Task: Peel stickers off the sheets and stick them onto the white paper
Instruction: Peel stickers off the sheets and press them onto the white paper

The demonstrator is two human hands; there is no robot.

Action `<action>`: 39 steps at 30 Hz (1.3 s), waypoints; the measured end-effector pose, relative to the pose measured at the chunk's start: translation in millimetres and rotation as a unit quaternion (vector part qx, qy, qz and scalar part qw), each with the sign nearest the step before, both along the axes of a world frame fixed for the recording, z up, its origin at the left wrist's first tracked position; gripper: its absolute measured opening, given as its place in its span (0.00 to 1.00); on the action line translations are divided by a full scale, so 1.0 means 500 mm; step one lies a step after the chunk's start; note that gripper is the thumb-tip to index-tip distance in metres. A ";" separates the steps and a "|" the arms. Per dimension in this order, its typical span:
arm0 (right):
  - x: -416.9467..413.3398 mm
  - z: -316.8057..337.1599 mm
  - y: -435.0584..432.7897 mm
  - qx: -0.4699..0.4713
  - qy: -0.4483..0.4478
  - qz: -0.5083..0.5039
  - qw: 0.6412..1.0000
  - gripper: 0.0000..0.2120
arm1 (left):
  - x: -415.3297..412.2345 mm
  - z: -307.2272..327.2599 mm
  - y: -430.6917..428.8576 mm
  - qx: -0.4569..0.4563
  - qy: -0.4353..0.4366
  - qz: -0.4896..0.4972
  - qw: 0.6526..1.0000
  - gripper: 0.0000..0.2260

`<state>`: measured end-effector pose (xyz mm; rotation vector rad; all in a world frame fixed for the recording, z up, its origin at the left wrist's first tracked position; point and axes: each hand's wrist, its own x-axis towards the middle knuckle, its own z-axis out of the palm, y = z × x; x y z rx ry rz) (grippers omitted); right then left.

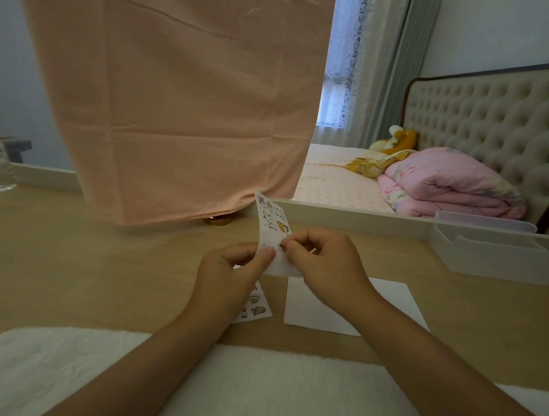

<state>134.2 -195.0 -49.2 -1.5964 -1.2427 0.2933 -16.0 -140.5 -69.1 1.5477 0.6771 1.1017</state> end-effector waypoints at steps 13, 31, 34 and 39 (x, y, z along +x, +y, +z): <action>0.000 0.011 -0.008 -0.012 0.078 0.018 0.997 0.03 | 0.002 0.000 0.005 0.004 0.022 0.013 1.000 0.08; 0.006 0.003 -0.014 0.080 -0.347 -0.069 0.932 0.05 | 0.012 0.017 0.004 -0.098 0.051 0.018 0.994 0.08; 0.004 0.002 -0.006 0.014 -0.167 -0.055 0.984 0.01 | 0.014 0.013 0.007 -0.135 0.022 0.024 0.990 0.04; -0.011 0.020 -0.006 -0.015 0.082 -0.007 0.996 0.04 | 0.015 0.012 0.002 -0.152 -0.007 0.047 0.987 0.05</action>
